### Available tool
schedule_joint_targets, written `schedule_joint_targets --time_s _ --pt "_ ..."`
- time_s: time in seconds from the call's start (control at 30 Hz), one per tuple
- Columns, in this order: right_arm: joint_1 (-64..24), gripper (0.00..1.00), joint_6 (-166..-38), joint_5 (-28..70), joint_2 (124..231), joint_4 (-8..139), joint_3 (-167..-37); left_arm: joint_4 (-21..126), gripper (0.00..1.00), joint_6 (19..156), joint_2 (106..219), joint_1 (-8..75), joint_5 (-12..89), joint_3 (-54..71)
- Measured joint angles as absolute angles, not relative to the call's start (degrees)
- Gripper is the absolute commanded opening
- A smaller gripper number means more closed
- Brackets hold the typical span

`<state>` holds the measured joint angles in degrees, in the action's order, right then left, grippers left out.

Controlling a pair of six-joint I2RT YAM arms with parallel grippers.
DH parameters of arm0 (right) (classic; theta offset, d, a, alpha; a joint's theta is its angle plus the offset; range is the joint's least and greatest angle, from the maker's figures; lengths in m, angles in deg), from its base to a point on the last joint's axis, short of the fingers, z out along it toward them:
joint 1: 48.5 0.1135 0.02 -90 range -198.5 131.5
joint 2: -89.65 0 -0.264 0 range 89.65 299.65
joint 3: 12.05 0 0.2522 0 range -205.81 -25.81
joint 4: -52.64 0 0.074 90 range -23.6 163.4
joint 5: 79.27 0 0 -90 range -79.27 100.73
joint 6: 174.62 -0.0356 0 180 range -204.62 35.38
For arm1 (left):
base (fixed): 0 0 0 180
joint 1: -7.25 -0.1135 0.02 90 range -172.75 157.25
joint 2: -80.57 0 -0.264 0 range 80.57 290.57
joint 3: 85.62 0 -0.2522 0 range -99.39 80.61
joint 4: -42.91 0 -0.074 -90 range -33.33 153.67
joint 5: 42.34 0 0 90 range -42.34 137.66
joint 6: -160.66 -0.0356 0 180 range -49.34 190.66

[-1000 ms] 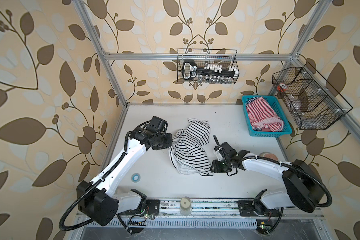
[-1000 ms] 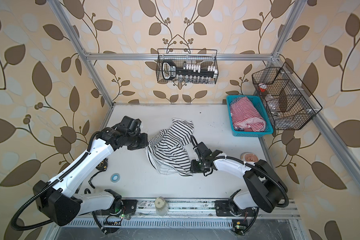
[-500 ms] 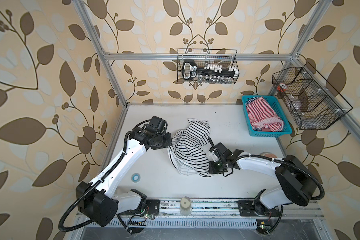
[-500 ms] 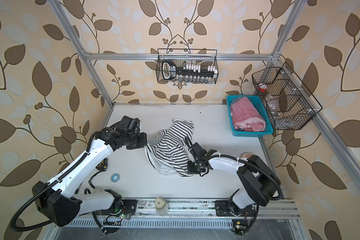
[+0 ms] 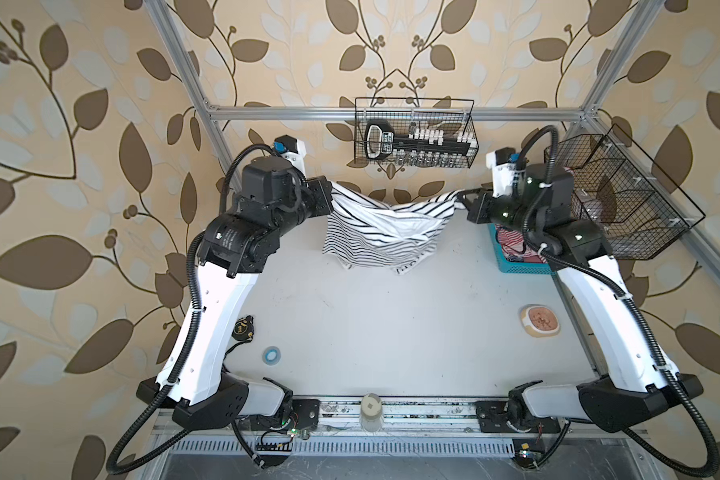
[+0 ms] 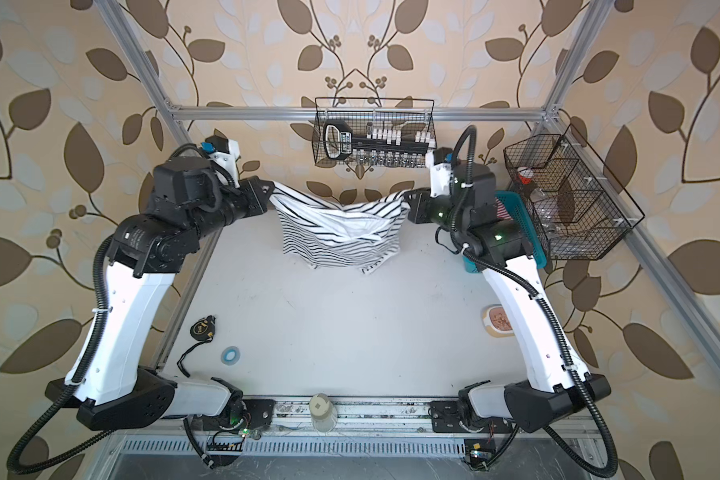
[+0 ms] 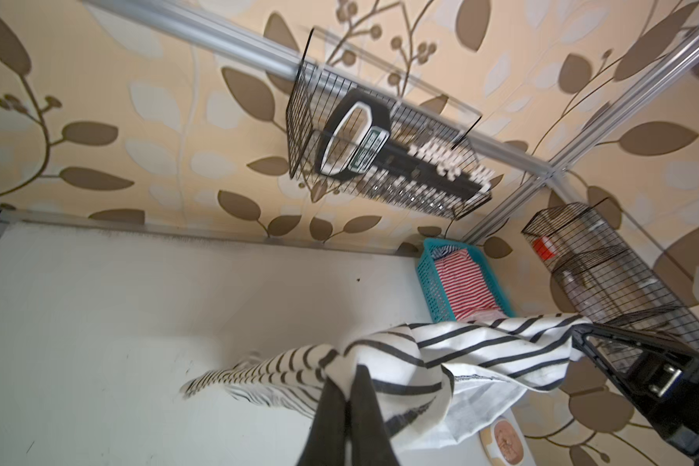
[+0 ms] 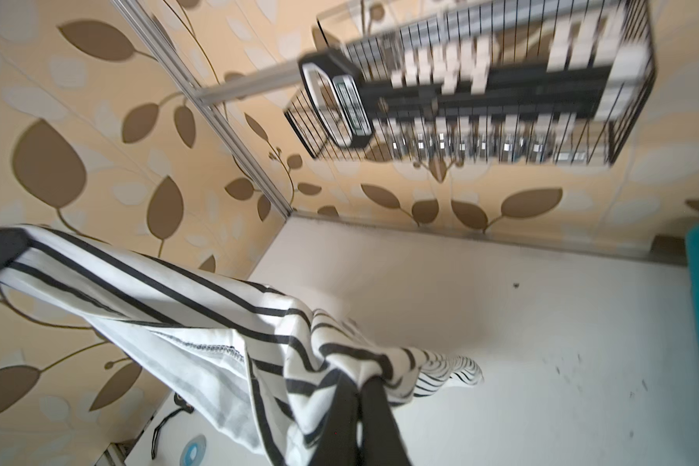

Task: Fold and stack the tank tops
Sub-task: 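Lift the tank top high with both grippers, letting it hang open, then lay the tank top flat on the table, dragging it toward the robot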

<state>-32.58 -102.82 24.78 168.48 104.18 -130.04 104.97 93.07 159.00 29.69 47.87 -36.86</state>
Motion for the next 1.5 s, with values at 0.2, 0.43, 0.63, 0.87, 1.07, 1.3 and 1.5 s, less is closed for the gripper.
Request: schedule_joint_targets --time_s 0.2,0.43,0.63,0.87,1.07,1.3,1.5 --pt "-35.8 0.0 -101.5 28.6 168.5 106.7 -135.3 104.4 0.0 91.6 156.2 29.7 46.2 -39.1" --pt "-37.0 0.0 -101.0 32.4 164.3 107.8 -129.8 104.2 0.0 90.5 149.5 29.7 45.1 -32.0" --pt "-39.5 0.0 -101.1 35.2 163.6 107.6 -126.0 105.0 0.0 88.6 152.8 29.5 47.9 -31.3" --pt "-43.3 0.0 -102.4 38.5 179.3 107.7 -136.0 108.7 0.0 87.6 175.8 21.4 46.0 -50.3" --pt "-43.8 0.0 -104.1 41.2 189.7 107.7 -150.4 110.2 0.0 89.1 190.7 14.4 39.3 -66.5" --pt "-43.8 0.0 -104.4 43.7 187.6 103.9 -152.3 101.2 0.0 91.5 183.3 12.5 31.7 -55.9" --pt "-43.7 0.0 -103.6 43.3 174.7 99.8 -126.5 89.8 0.0 94.4 167.6 13.2 26.0 -26.3"
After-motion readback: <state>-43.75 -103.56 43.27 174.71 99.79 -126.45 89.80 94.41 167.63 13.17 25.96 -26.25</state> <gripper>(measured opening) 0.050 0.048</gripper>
